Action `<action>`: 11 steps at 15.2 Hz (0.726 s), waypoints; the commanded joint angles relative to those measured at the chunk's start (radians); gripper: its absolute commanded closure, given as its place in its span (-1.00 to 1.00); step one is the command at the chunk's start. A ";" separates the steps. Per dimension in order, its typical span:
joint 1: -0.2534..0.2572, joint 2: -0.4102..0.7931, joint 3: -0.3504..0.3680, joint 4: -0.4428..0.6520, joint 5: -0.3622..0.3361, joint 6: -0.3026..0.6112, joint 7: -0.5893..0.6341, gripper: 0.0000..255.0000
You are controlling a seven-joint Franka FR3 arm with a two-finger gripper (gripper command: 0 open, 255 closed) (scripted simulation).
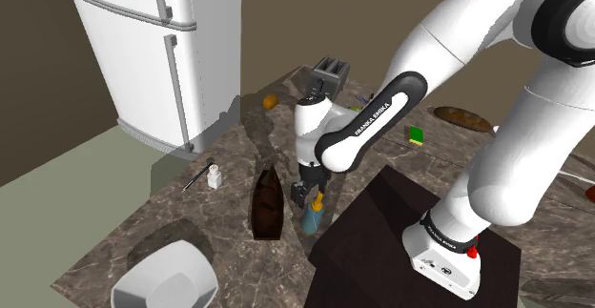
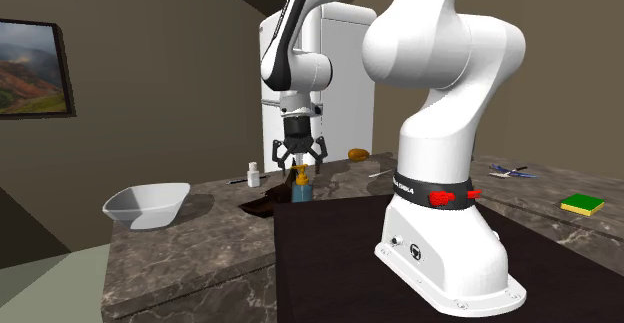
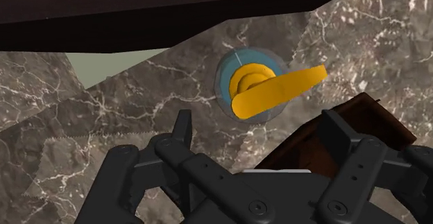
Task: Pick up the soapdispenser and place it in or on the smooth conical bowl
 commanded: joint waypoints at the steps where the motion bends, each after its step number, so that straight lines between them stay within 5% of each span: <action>1: 0.004 0.031 -0.004 -0.003 -0.015 0.032 0.013 -1.00; 11: 0.014 0.095 -0.020 -0.013 -0.052 0.104 0.040 -1.00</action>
